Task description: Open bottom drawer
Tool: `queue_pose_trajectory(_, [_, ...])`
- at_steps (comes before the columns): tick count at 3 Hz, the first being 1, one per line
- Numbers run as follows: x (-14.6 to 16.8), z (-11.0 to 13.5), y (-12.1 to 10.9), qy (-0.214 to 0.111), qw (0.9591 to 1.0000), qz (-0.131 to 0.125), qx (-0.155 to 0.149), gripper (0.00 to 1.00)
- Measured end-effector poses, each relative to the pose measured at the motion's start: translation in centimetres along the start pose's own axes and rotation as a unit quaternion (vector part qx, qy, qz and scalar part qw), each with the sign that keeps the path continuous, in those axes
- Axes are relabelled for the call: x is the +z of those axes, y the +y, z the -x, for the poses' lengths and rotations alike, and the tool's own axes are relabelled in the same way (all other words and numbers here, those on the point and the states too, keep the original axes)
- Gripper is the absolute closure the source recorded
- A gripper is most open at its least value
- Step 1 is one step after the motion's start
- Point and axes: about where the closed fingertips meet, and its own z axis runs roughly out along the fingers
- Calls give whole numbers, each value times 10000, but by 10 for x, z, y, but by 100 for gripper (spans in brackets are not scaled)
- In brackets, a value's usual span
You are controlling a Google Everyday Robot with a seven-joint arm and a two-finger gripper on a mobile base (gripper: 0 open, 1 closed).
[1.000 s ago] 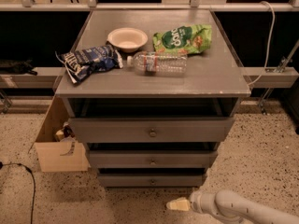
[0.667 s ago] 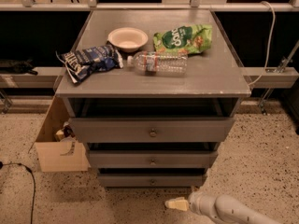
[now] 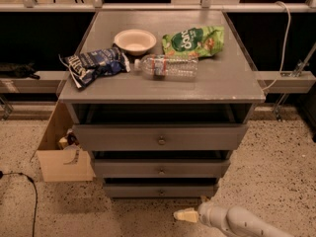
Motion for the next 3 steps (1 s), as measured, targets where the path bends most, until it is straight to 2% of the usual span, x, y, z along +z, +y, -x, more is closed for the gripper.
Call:
queue_pose_trajectory(2, [22,21,-4,-179,9986,-81,-490,0])
queue_pose_trajectory(3, [42,16,-17,-76,9963,-214,-826,0])
